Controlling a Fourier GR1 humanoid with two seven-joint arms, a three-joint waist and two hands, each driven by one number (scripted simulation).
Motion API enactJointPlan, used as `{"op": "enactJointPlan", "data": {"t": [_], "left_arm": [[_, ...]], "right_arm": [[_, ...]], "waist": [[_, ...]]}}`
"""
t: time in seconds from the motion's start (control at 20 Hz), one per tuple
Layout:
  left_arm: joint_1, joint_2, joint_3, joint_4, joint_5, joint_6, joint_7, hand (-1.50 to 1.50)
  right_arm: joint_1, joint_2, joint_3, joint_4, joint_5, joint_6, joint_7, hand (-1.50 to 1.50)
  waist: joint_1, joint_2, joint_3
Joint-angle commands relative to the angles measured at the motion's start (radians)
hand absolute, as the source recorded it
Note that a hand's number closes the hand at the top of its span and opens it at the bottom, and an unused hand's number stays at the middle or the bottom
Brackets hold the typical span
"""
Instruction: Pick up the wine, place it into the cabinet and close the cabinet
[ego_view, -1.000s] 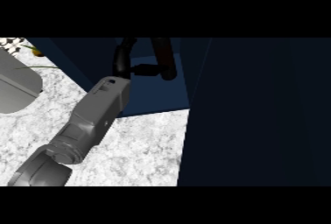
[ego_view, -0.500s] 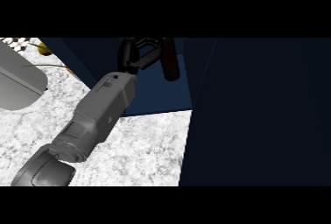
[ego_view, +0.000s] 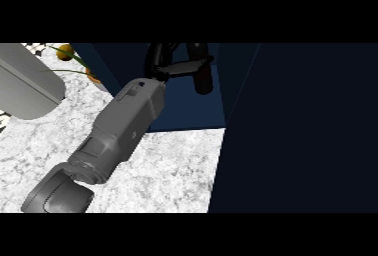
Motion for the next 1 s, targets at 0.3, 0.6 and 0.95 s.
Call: {"op": "enactJointPlan", "data": {"t": [0.3,0.6,0.95], "left_arm": [[0.051,-0.02,-0.034,-0.077,0.023,-0.016,0.026,-1.5],[0.178,-0.02,-0.119,-0.242,0.095,-0.101,0.06,-1.5],[0.367,-0.02,-0.238,-0.436,0.154,-0.101,0.075,-1.5]], "right_arm": [[0.06,-0.045,0.007,-0.239,-0.006,-0.035,0.145,-1.5],[0.023,-0.028,-0.026,-0.169,-0.019,-0.049,0.127,-1.5],[0.038,-0.039,0.007,-0.206,0.016,-0.083,0.143,-1.5]], "waist": [[0.017,-0.017,-0.001],[0.043,-0.023,0.0],[0.058,-0.032,-0.002]]}}
